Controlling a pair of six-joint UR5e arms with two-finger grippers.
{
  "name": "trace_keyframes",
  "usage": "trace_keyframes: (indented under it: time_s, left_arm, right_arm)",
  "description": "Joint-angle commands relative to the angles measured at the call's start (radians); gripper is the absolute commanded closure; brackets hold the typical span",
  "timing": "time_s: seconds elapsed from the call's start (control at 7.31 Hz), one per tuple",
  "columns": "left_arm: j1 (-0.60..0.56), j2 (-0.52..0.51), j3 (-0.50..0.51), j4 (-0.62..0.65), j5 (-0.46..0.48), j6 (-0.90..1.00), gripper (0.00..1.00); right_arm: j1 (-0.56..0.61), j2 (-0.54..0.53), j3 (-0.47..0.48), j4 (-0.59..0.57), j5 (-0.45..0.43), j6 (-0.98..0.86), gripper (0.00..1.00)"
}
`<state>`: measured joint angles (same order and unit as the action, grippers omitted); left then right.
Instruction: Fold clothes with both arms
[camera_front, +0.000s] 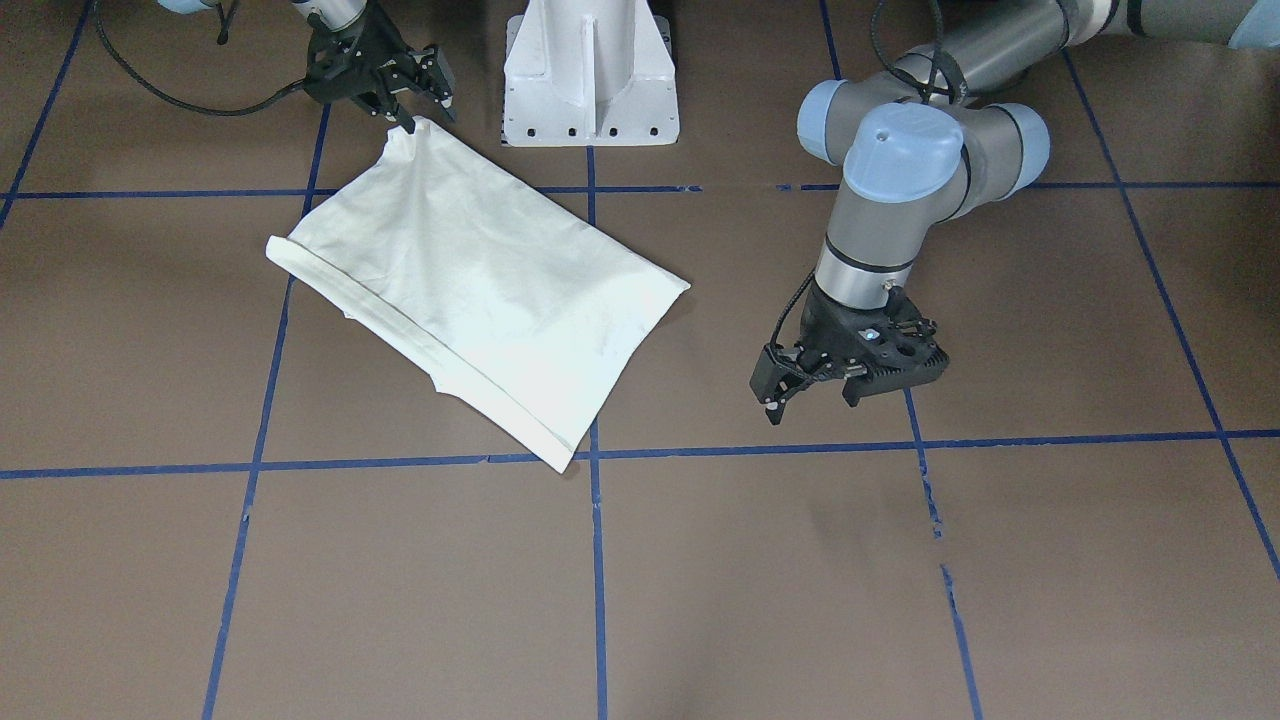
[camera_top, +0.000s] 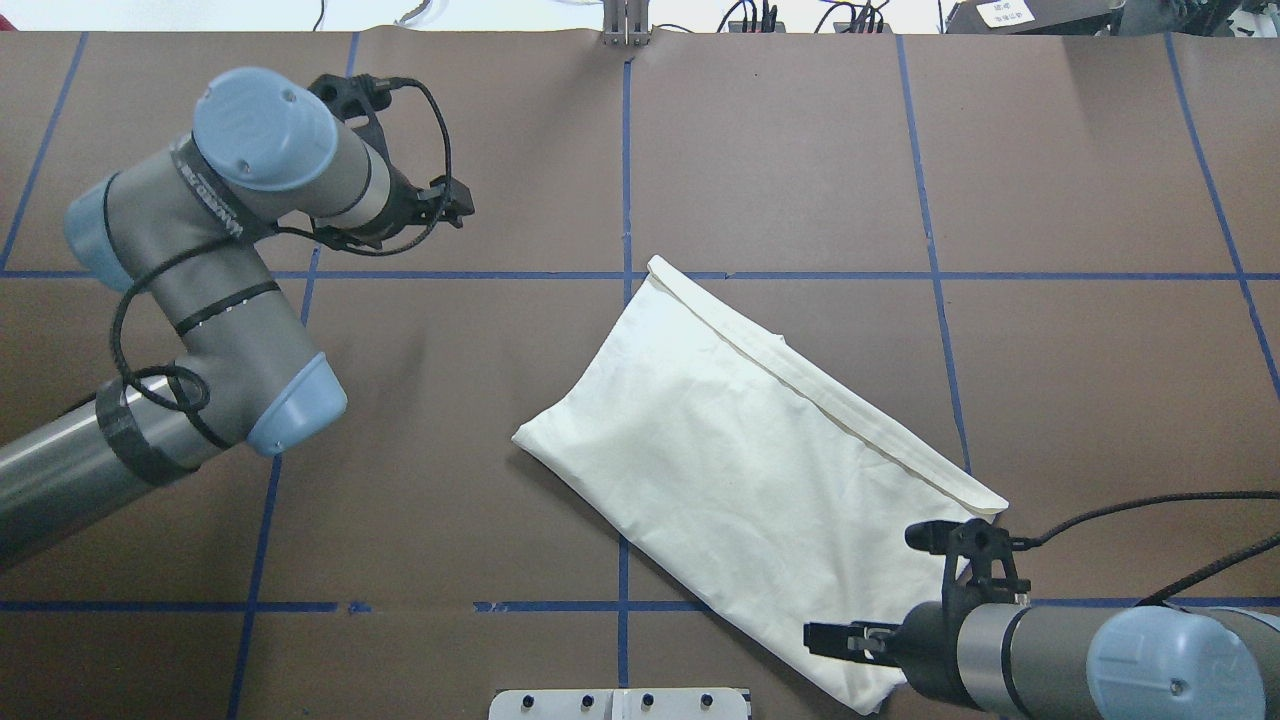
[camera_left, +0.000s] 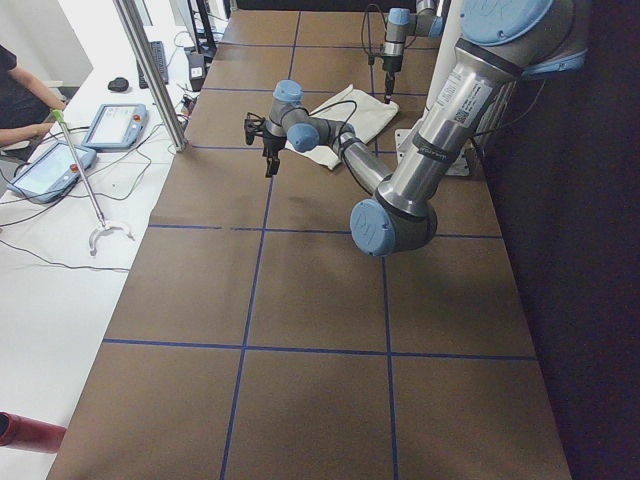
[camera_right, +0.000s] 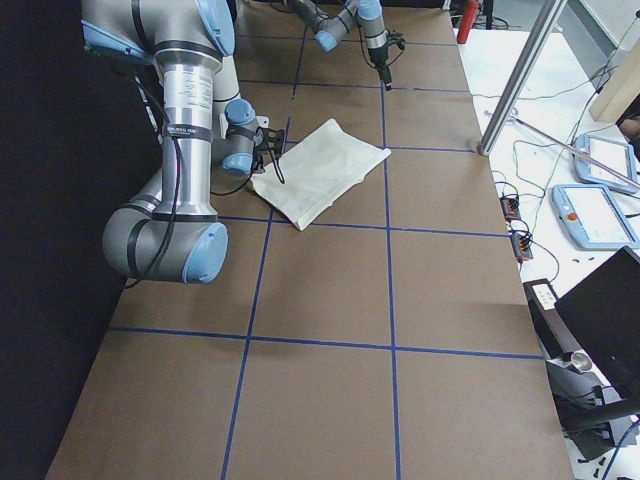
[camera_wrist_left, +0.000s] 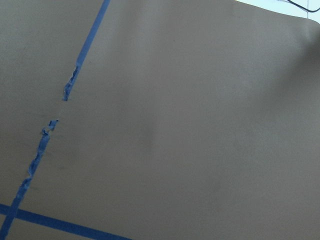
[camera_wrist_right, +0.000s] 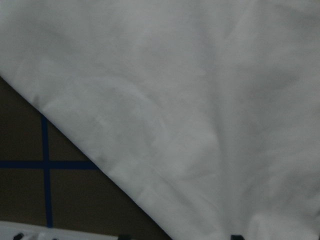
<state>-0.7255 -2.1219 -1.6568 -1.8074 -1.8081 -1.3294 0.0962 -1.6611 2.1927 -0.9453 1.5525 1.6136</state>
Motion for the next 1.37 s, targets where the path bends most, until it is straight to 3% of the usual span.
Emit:
trace_keyframes:
  time_s: [0.0,0.27,0.68,1.09,1.23]
  left_arm:
    - [0.156,0.071,-0.145,0.01,-0.057,-0.206,0.03]
    - [0.312,0.025,-0.132,0.01,-0.051,-0.422,0.13]
    - [0.305,0.008,-0.08,-0.003,-0.001,-0.43,0.2]
    - [0.308,-0.001,-0.009,-0.12,0.001,-0.476,0.27]
    - [0.31,-0.001,-0.008,-0.122,0.001,-0.476,0.36]
  right_arm:
    - [0.165,0.11,-0.007,-0.001,-0.026,-0.003,0.0]
    - [0.282,0.199,-0.046,-0.013,-0.014,-0.015,0.0]
    - [0.289,0.213,-0.087,-0.009,-0.016,-0.015,0.0]
    - [0.292,0.212,-0.082,-0.004,-0.012,-0.014,0.0]
    - [0.292,0.208,-0.082,-0.004,-0.012,-0.014,0.0]
